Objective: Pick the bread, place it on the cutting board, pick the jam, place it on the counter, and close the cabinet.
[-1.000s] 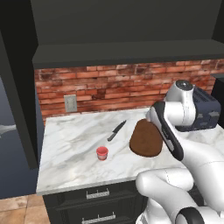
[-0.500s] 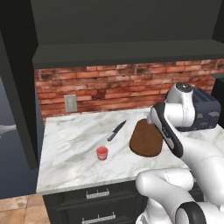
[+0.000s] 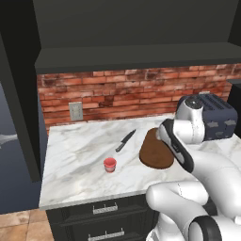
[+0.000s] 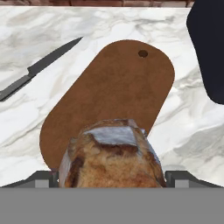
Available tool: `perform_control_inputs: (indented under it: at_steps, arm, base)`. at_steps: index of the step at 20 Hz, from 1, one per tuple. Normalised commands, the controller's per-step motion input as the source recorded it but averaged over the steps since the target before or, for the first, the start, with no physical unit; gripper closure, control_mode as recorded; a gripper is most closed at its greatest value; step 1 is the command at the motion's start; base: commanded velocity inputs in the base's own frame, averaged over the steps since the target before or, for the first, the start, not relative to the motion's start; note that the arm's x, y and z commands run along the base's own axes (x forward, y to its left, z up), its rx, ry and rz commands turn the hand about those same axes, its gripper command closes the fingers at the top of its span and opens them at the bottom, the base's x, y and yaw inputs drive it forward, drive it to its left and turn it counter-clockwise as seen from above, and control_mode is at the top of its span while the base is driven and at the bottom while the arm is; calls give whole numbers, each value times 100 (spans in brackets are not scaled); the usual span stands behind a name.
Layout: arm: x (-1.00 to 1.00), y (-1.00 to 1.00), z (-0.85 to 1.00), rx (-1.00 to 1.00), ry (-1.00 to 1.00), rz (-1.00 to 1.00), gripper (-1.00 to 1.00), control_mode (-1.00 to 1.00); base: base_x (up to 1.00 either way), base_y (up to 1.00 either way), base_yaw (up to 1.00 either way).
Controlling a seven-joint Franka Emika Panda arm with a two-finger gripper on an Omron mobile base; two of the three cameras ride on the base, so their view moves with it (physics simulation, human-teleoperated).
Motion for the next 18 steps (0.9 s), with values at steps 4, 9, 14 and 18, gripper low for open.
perform_control_inputs:
  at_steps: [4, 9, 14, 18]
  arm:
    - [16, 0, -30, 0, 0, 0, 100, -100]
    - [24, 0, -13, 0, 0, 0, 100, -100]
    - [28, 0, -10, 0, 0, 0, 100, -100]
    - [22, 0, -18, 0, 0, 0, 100, -100]
  base:
    - [0, 0, 0]
    - [0, 0, 0]
    - [0, 0, 0]
    - [0, 0, 0]
